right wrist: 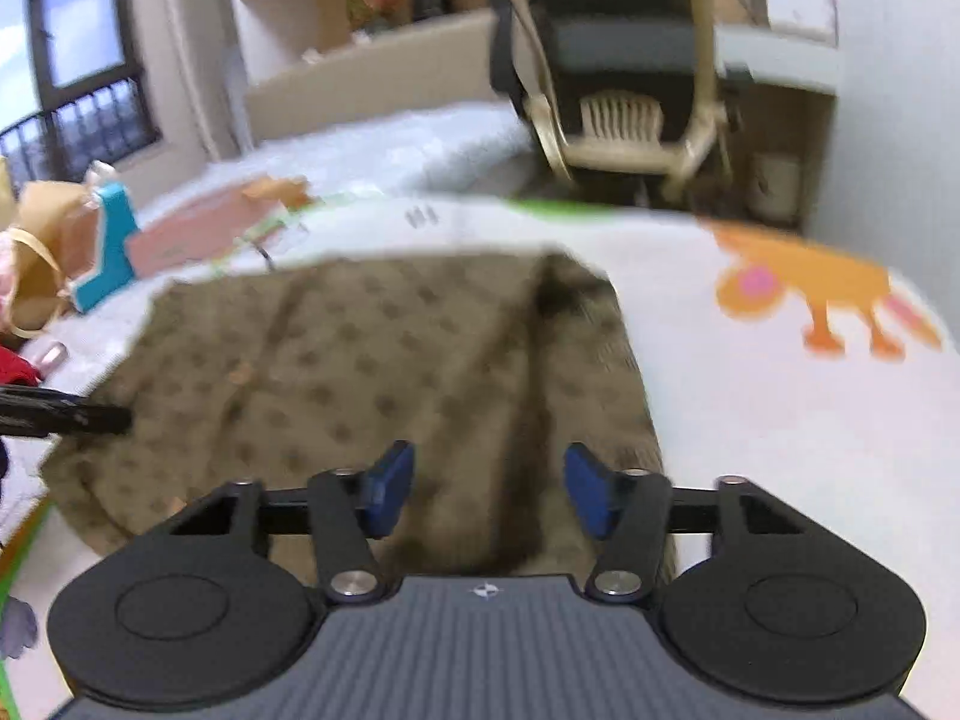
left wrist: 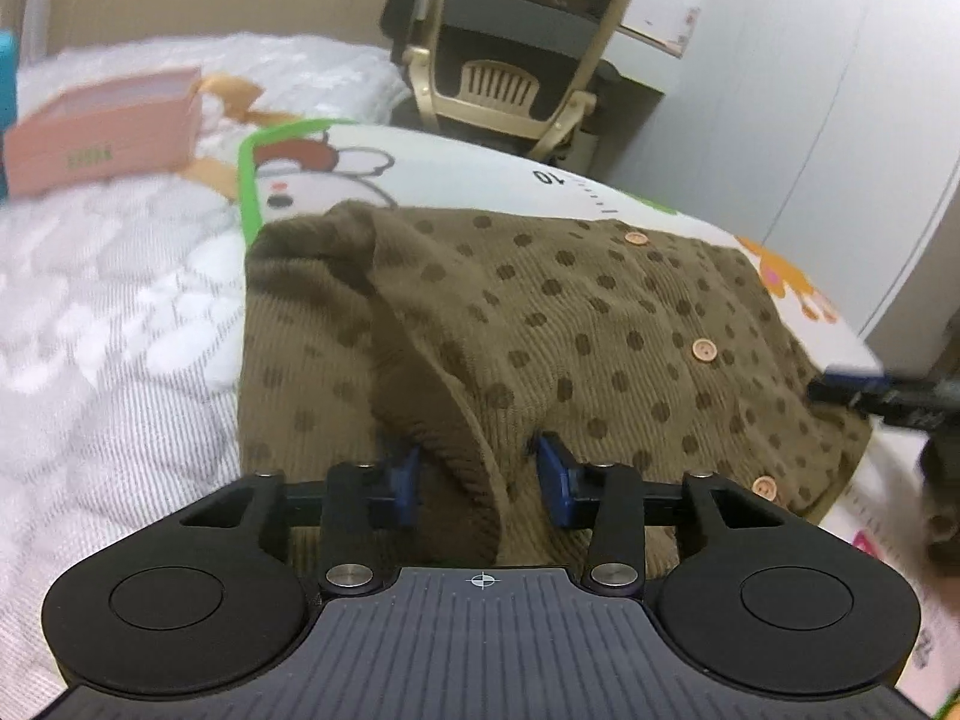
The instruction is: Fold clothes
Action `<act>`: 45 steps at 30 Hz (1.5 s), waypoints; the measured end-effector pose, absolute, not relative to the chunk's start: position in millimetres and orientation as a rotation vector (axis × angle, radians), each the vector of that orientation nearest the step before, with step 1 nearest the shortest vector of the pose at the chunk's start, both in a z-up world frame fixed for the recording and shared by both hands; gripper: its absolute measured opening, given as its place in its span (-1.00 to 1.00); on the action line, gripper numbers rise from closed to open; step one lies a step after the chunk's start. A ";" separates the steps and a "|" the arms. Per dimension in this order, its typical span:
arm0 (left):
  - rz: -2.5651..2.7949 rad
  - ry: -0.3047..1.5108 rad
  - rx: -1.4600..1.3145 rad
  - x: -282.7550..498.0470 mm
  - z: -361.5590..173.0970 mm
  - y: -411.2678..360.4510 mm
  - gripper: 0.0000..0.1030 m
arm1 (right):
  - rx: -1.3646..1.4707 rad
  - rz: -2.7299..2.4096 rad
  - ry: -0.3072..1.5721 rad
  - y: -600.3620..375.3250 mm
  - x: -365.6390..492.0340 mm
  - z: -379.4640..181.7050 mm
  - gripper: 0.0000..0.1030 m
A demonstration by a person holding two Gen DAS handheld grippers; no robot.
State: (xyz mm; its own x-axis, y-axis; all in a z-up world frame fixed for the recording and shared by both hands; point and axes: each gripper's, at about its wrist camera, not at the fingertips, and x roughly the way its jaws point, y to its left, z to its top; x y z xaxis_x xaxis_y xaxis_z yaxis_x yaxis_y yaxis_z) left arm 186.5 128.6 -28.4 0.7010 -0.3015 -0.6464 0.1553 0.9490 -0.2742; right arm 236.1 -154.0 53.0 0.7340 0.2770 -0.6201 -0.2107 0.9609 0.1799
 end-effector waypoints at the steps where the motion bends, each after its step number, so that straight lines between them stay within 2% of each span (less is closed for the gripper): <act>1: -0.258 0.751 -0.221 185.9 -29.1 130.7 -0.02 | 0.117 0.273 0.696 -155.8 235.2 50.6 -0.11; 2: -0.257 0.750 -0.227 185.5 -29.1 131.1 -0.05 | 0.117 0.289 0.691 -152.6 233.6 52.1 -0.41; 3: -0.254 0.750 -0.222 185.3 -28.3 129.8 -0.09 | 0.115 0.307 0.686 -148.8 231.9 54.2 -0.54; 4: -0.250 0.748 -0.212 185.0 -26.2 127.7 -0.35 | 0.113 0.325 0.681 -144.9 230.3 56.2 -0.66; 5: -0.247 0.747 -0.197 184.7 -22.8 124.9 -0.52 | 0.089 0.335 0.665 -141.6 227.2 60.3 -0.77; 6: -0.248 0.739 -0.186 182.6 -17.8 123.5 -0.67 | 0.073 0.346 0.650 -139.8 224.6 66.1 -0.77; 11: -0.275 0.700 -0.146 158.8 6.7 128.3 -0.70 | 0.002 0.382 0.587 -139.9 199.8 92.5 -0.79; 14: -0.248 0.733 -0.125 157.8 -6.6 128.6 -0.68 | -0.041 0.341 0.606 -139.1 205.1 77.5 -0.79; 17: -0.222 0.759 -0.157 168.6 -21.9 129.9 -0.60 | -0.085 0.305 0.633 -136.6 223.6 57.9 -0.79; 19: -0.222 0.768 -0.166 172.3 -23.4 131.8 -0.47 | -0.104 0.298 0.652 -137.9 230.6 53.5 -0.79; 20: -0.225 0.771 -0.162 172.1 -21.7 133.1 -0.44 | -0.109 0.299 0.660 -139.9 232.5 53.4 -0.74; 21: -0.229 0.775 -0.153 170.6 -18.8 134.7 -0.33 | -0.109 0.304 0.665 -142.1 232.0 55.4 -0.65; 22: -0.230 0.776 -0.146 168.1 -15.3 136.9 -0.23 | -0.105 0.302 0.660 -146.8 229.4 59.7 -0.40; 23: -0.237 0.768 -0.157 167.1 -10.6 139.5 -0.17 | -0.100 0.300 0.654 -151.8 226.5 64.3 0.04; 25: -0.269 0.743 -0.206 170.3 0.0 144.0 0.02 | -0.080 0.317 0.626 -158.7 222.0 75.2 0.47; 27: -0.300 0.717 -0.255 173.5 10.6 148.6 0.14 | -0.071 0.340 0.595 -160.0 220.9 87.3 0.54; 29: -0.334 0.689 -0.298 180.9 19.7 149.5 0.34 | -0.068 0.382 0.571 -148.7 229.3 95.1 0.89; 30: -0.355 0.673 -0.309 191.1 22.0 144.2 0.50 | -0.061 0.409 0.564 -140.7 235.5 97.7 1.00; 31: -0.376 0.657 -0.320 201.3 24.2 138.8 0.68 | -0.054 0.437 0.556 -132.7 241.7 100.3 1.00; 33: -0.411 0.661 -0.343 227.8 20.5 128.3 0.84 | -0.036 0.496 0.558 -114.5 256.3 102.2 1.00; 35: -0.431 0.693 -0.372 256.6 11.3 119.9 0.84 | -0.007 0.551 0.598 -95.7 276.6 95.4 1.00; 39: -0.386 0.795 -0.441 298.8 -21.4 123.4 0.84 | 0.077 0.551 0.794 -72.8 318.2 59.2 1.00; 45: -0.406 0.766 -0.449 297.3 -26.3 129.1 0.84 | 0.029 0.495 0.774 -65.5 310.0 63.5 1.00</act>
State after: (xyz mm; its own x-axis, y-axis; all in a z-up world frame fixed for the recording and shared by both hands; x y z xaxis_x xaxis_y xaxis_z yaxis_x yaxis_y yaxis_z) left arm 297.3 129.1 -26.3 0.6531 -0.5036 -0.5655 0.1861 0.8306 -0.5248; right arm 310.0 -65.5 63.5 0.6070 0.4388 -0.6625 -0.4182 0.8853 0.2033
